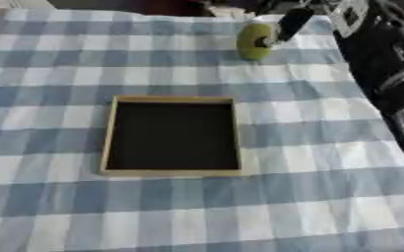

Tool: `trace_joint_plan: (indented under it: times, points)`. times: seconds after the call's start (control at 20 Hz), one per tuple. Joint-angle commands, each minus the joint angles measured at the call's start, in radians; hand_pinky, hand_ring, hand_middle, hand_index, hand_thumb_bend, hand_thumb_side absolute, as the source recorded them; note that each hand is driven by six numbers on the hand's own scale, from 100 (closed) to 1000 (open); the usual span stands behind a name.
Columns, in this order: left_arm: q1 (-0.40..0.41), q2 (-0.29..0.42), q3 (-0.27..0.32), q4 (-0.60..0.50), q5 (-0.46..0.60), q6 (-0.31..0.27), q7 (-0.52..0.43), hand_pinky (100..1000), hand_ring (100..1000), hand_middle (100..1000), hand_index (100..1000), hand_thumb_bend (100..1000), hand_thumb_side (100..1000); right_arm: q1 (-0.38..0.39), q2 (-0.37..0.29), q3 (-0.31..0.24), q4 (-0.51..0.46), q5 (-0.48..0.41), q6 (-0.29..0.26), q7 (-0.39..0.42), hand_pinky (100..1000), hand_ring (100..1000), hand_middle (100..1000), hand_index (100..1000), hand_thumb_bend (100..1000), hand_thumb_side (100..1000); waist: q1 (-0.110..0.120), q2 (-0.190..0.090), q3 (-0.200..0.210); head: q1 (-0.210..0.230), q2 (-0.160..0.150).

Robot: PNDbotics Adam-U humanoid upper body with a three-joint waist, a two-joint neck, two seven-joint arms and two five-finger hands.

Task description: Pick up objects on the table and place them in the box.

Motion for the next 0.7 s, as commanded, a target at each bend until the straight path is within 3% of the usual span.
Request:
trace_joint_plan:
  times: [0.05, 0.25, 0.7]
  points:
    - [-0.004, 0.024, 0.001, -0.018, -0.001, 0.003, 0.0, 677, 514, 741, 845, 100, 539, -0.017, -0.025, -0.013, -0.022, 0.006, 0.015, -0.009, 873, 883, 855, 888, 426, 100, 0.003, -0.018, 0.003, -0.003, -0.005]
    - [-0.005, 0.02, 0.002, -0.018, 0.0, 0.003, -0.001, 677, 513, 742, 845, 100, 543, -0.012, -0.019, -0.022, -0.011, 0.03, 0.04, -0.021, 869, 884, 859, 897, 383, 100, 0.003, -0.007, 0.008, -0.007, -0.012]
    - [-0.009, 0.013, 0.005, -0.016, 0.002, -0.001, -0.006, 677, 509, 743, 845, 100, 553, -0.01, -0.017, -0.051, -0.015, 0.091, 0.105, -0.109, 865, 888, 882, 902, 408, 100, 0.003, 0.024, 0.014, -0.018, -0.033]
